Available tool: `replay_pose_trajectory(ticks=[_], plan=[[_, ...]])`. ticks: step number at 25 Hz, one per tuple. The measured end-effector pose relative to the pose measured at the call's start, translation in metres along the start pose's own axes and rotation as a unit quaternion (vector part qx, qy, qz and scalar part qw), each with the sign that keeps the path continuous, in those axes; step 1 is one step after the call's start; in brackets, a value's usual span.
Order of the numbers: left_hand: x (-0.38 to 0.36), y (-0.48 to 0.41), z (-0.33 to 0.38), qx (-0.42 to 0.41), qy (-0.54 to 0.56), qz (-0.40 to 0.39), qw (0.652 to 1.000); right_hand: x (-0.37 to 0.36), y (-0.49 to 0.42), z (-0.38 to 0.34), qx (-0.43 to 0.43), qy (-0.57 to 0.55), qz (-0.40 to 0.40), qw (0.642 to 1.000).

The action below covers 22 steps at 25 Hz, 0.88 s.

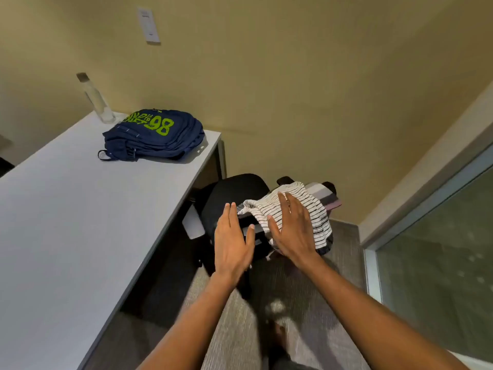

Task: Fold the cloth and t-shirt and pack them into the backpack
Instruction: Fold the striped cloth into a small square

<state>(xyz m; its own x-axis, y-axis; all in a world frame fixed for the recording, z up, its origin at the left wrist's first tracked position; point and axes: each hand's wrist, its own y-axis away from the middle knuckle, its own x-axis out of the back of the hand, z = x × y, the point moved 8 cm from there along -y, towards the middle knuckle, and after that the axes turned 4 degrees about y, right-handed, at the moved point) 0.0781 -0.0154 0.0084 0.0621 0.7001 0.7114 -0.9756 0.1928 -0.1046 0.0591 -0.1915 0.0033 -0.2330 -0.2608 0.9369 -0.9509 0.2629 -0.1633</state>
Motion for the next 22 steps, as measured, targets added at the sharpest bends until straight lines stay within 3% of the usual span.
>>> replay_pose_trajectory(ticks=[5, 11, 15, 18, 22], plan=[[-0.051, -0.026, 0.041, 0.042, 0.073, -0.037, 0.996, 0.022, -0.031, 0.070, -0.057, -0.064, 0.027, 0.996], [-0.075, -0.033, 0.057, 0.257, 0.129, -0.023, 0.958, 0.018, -0.061, 0.140, -0.119, -0.051, -0.018, 0.991], [-0.082, -0.033, 0.055, 0.334, 0.171, -0.002, 0.927, 0.004, -0.064, 0.153, -0.124, -0.031, -0.067, 0.989], [-0.093, -0.043, 0.050, 0.367, 0.270, 0.014, 0.890, 0.004, -0.069, 0.149, -0.118, -0.016, -0.082, 0.990], [-0.117, -0.050, 0.036, 0.425, 0.400, 0.007, 0.812, -0.002, -0.071, 0.138, -0.145, -0.074, -0.092, 0.982]])
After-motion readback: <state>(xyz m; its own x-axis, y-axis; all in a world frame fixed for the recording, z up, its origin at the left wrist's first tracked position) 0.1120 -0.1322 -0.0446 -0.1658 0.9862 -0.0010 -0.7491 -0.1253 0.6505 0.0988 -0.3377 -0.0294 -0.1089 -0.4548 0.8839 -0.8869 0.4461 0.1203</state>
